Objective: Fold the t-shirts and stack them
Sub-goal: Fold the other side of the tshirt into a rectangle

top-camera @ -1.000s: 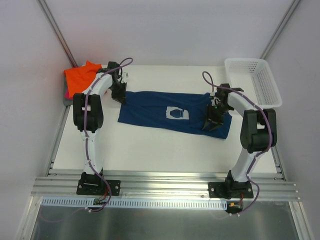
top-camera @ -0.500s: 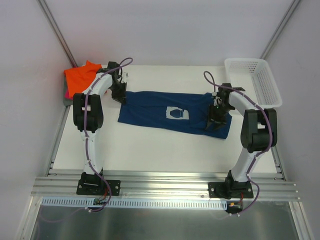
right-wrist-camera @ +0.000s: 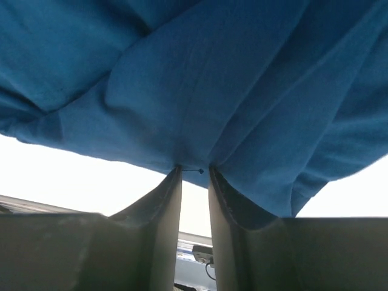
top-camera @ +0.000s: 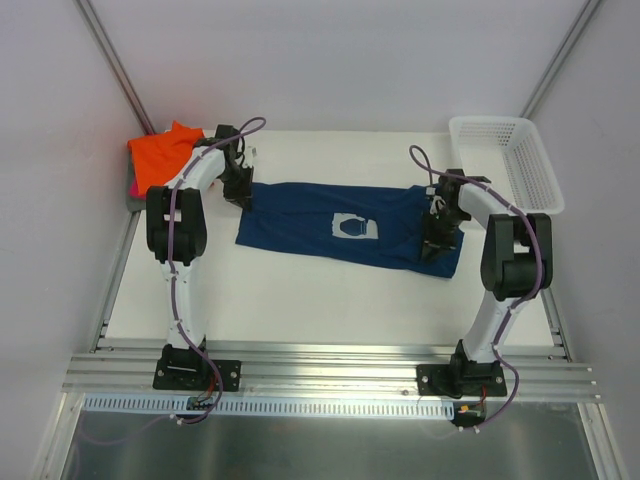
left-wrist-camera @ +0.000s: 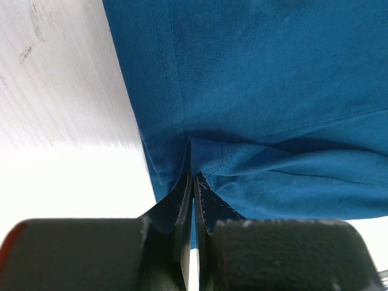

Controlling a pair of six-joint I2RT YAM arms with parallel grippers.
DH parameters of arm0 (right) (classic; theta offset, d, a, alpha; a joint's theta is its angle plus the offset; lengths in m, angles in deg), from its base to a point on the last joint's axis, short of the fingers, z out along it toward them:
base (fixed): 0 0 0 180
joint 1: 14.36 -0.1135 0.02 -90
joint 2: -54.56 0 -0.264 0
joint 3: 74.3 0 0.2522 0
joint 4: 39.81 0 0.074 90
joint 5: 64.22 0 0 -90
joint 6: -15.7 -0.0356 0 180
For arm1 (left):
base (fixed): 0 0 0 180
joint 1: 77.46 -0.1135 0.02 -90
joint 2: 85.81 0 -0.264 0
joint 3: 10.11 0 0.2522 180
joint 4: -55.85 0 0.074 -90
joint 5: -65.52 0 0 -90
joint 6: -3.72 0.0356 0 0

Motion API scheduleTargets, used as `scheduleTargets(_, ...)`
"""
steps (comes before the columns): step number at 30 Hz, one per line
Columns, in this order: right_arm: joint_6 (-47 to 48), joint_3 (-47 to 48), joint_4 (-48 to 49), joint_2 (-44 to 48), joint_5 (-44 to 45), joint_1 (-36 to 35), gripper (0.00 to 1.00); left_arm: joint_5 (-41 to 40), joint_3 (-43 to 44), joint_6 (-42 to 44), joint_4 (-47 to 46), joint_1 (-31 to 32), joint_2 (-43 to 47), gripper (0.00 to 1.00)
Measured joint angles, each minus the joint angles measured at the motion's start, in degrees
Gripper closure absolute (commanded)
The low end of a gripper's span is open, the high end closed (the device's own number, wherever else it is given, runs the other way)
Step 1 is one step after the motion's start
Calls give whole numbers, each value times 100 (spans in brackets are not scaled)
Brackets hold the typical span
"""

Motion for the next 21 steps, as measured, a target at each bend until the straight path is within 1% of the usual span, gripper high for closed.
scheduleTargets(2, 39, 26, 11, -96, -4, 0, 84, 0, -9, -2, 0, 0, 0, 100)
scheduleTargets(4, 81, 87, 11, -190, -20, 2, 89, 0, -15, -2, 0, 0, 0, 100)
scheduleTargets(5, 90, 129, 11, -227, -35, 2, 94, 0, -15, -2, -4, 0, 0, 100)
scheduleTargets(7, 127, 197, 15, -262, -66, 4, 99, 0, -17, -4, -2, 0, 0, 100)
scheduleTargets(15, 142, 555, 9, -269, -170, 125, 99, -2, -17, -11, -4, 0, 0, 100)
scheduleTargets(21, 120, 1182, 44, -269, -170, 282, 99, -7, -17, -11, -4, 0, 0, 100)
